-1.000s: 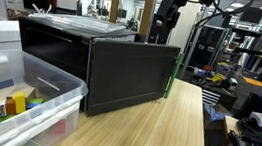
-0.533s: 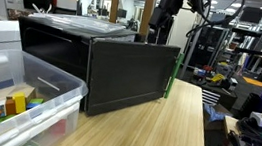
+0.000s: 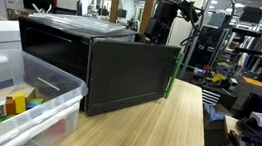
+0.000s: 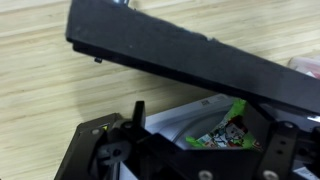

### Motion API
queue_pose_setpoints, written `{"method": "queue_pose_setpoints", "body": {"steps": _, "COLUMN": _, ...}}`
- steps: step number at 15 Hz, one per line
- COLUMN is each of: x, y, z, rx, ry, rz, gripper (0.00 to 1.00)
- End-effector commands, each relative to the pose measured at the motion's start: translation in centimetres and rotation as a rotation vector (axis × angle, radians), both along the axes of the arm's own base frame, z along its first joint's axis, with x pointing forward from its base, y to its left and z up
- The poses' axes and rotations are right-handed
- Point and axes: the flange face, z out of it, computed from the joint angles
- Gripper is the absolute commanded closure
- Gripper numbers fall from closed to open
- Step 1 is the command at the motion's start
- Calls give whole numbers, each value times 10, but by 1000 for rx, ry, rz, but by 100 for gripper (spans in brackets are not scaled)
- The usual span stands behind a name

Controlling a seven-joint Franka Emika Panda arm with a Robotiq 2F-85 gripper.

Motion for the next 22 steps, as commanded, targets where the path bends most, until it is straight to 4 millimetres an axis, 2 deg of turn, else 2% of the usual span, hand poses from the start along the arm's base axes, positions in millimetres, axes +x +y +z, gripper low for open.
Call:
{"method": "queue_pose_setpoints", "body": {"steps": 1, "x": -10, "y": -3, "z": -5, "rx": 7, "ry": 19, "rz": -19, "gripper": 0}}
{"method": "queue_pose_setpoints", "body": {"steps": 7, "x": -41, "y": 0, "z": -10, "rx": 27, "ry": 101, "rz": 29, "gripper": 0}}
{"method": "queue_pose_setpoints", "body": {"steps": 14, "x": -81, "y": 9, "z": -7, "rx": 54, "ry": 185, "rz": 117, "gripper": 0}}
{"method": "queue_pose_setpoints", "body": {"steps": 22, "x": -116, "y": 33, "z": -12, "rx": 78, "ry": 229, "rz": 181, "gripper": 0}}
